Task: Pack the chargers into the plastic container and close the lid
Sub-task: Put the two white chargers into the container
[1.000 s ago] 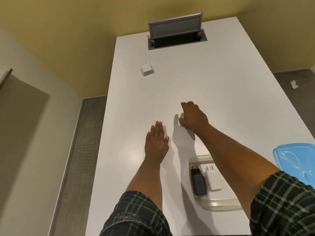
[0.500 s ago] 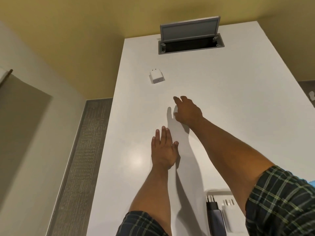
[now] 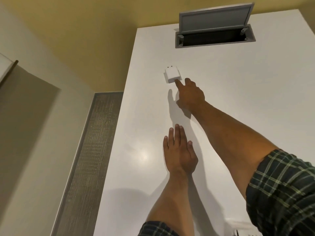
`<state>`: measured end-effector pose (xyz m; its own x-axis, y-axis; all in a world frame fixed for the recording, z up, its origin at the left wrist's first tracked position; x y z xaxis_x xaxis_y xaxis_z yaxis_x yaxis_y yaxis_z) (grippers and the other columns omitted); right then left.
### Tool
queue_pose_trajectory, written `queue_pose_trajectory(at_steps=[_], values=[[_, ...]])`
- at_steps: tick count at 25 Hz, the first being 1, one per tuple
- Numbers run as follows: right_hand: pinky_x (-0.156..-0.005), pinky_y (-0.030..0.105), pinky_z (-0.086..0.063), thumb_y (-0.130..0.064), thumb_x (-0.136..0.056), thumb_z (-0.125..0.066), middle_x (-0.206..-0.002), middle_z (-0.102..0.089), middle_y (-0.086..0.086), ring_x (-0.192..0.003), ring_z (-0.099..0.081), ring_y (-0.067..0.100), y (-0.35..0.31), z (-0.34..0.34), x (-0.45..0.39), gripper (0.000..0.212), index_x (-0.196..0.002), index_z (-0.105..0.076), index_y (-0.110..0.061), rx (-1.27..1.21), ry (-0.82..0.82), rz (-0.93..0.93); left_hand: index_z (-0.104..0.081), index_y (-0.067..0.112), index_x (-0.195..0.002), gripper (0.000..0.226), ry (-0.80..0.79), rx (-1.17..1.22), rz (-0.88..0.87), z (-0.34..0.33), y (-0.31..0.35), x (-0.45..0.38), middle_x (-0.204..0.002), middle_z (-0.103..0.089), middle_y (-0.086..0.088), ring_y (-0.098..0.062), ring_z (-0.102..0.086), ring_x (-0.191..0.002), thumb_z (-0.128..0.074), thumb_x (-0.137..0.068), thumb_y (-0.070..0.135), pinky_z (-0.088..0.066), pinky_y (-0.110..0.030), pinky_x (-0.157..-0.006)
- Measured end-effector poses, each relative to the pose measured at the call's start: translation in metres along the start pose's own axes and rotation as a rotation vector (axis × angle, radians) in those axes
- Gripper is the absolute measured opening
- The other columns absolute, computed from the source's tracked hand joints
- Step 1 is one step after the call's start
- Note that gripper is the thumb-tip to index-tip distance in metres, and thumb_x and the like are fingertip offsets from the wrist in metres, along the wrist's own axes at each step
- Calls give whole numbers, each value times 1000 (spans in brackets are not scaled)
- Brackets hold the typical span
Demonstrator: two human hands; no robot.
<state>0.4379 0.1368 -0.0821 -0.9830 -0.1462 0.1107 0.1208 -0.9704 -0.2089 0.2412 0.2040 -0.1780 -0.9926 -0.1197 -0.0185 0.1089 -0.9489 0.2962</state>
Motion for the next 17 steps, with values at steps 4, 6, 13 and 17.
queue_pose_trajectory(at_steps=[4,6,13,17], values=[[-98,45,-45,-25,-85,-71,-151,-28,20,-138,-34,37,-13,-2,-41,80,-152,-29,-29,-53,-2,15,-16,24,-162,61,-9,-11,13,3,3,-4,-170,-8,8,-15,-1,-158,-21,-104,44,-6,-42,-127],[-104,48,-41,-29,-86,-70,-158,-14,25,-144,-22,43,-19,-5,-57,82,-154,-24,-32,33,-48,28,-16,24,-162,60,-35,-12,10,8,4,-3,-170,-8,8,-15,-1,-158,-19,-105,43,-6,-42,-128],[-103,44,-42,-25,-94,-57,-152,-20,38,-130,-42,48,-35,-16,-77,55,-147,-43,-17,210,-139,5,-5,25,-163,64,-173,-40,-12,32,8,-5,-169,8,7,-16,10,-157,0,-101,44,6,-42,-128],[-105,44,-41,-22,-95,-56,-145,-31,36,-130,-42,46,-34,-13,-87,48,-142,-49,-15,193,-108,6,3,25,-162,65,-203,-48,-16,33,9,-6,-167,15,7,-17,15,-156,-2,-101,45,10,-43,-127]])
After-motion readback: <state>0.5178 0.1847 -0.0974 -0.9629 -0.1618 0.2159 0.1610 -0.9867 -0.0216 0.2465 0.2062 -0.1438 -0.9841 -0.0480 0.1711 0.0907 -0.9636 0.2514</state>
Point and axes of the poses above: each hand's wrist, its own x-axis away from the middle knuckle, its own z-axis out of the back of the hand, y = z × x, the point moved 2 cm from there along -x, towards the middle knuckle
